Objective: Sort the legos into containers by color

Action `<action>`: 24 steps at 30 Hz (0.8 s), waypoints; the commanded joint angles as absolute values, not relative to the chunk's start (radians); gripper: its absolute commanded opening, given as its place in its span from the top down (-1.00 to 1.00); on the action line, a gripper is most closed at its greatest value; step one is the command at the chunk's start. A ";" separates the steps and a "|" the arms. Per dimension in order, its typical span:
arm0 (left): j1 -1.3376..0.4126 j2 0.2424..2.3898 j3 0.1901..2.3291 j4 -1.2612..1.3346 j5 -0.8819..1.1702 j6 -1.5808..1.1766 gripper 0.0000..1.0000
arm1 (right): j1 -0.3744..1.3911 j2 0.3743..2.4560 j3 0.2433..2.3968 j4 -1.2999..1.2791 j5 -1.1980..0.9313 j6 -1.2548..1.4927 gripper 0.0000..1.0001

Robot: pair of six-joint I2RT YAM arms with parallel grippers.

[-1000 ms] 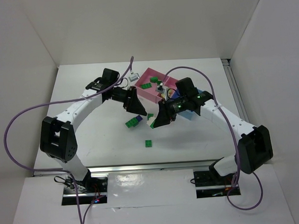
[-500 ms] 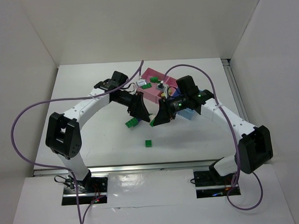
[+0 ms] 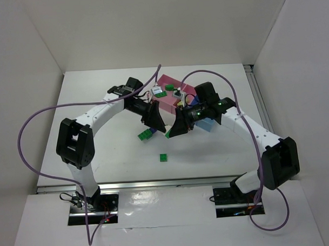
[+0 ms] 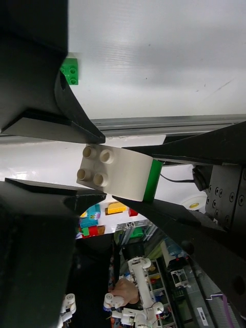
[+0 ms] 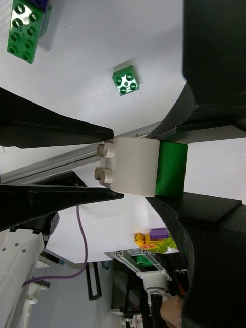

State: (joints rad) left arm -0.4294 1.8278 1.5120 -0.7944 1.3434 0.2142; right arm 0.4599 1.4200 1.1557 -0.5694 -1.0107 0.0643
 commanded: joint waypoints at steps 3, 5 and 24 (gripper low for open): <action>-0.465 1.858 1.571 -0.821 1.411 0.241 0.89 | 0.454 1.436 1.213 -0.531 -0.996 0.061 0.49; -0.465 1.858 1.582 -0.821 1.390 0.230 1.00 | 0.454 1.447 1.213 -0.540 -0.996 0.052 0.49; -0.229 1.675 1.431 -0.479 1.324 -0.083 1.00 | 0.425 1.407 1.201 -0.496 -0.747 0.112 0.53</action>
State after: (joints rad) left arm -0.2489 1.7451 1.4605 -0.6189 1.3334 0.0269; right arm 0.4324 1.4349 1.1637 -0.5591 -0.8539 0.0727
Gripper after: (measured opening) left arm 0.329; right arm 0.446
